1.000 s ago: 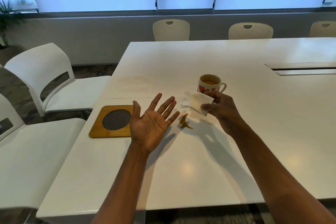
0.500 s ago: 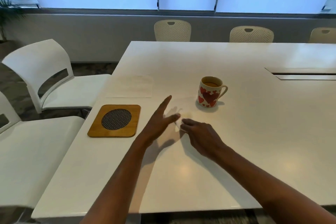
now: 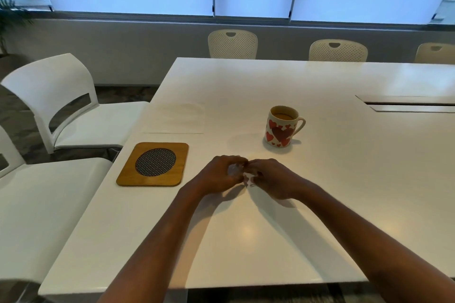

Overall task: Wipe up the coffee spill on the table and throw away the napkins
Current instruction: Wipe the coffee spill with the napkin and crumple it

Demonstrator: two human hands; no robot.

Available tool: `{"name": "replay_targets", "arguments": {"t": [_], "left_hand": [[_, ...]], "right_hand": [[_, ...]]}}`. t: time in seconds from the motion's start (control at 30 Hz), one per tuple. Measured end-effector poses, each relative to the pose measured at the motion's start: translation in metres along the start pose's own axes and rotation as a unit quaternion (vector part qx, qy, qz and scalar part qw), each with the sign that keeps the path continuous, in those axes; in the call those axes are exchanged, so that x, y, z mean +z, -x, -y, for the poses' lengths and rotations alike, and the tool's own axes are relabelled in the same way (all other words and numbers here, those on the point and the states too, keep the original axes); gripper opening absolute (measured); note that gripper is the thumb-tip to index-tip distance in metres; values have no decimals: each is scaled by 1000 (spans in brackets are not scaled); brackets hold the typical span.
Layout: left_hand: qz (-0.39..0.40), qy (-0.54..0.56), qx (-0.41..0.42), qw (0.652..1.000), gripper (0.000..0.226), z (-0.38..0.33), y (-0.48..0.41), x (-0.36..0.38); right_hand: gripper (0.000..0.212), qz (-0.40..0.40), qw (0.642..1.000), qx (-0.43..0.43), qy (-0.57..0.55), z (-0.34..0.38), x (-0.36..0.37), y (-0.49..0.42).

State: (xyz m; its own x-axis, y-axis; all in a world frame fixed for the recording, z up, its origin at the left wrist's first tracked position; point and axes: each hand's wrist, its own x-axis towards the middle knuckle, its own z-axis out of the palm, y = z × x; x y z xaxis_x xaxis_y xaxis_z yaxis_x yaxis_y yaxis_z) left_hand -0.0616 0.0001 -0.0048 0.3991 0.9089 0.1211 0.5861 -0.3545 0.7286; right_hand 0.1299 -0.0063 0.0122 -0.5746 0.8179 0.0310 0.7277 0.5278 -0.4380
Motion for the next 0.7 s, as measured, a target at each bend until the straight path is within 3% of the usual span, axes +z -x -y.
{"name": "replay_targets", "arguments": {"t": [0.13,0.4,0.6,0.7], "left_hand": [[-16,-23,7,1000,46,-1,0,0],[-15,-28,-14,999,56,-2,-2,3],[-17,6,-21,1000,58,2,-2,3],[-18,20,-19,999,56,2,-1,5]], "right_hand": [[40,-13,1000,12,-1,-3,4,-3],[21,-80,988,47,121,2,16,-16],[16,-175,975,55,129,3,37,-4],[17,-182,976,53,108,4,39,-2]]}}
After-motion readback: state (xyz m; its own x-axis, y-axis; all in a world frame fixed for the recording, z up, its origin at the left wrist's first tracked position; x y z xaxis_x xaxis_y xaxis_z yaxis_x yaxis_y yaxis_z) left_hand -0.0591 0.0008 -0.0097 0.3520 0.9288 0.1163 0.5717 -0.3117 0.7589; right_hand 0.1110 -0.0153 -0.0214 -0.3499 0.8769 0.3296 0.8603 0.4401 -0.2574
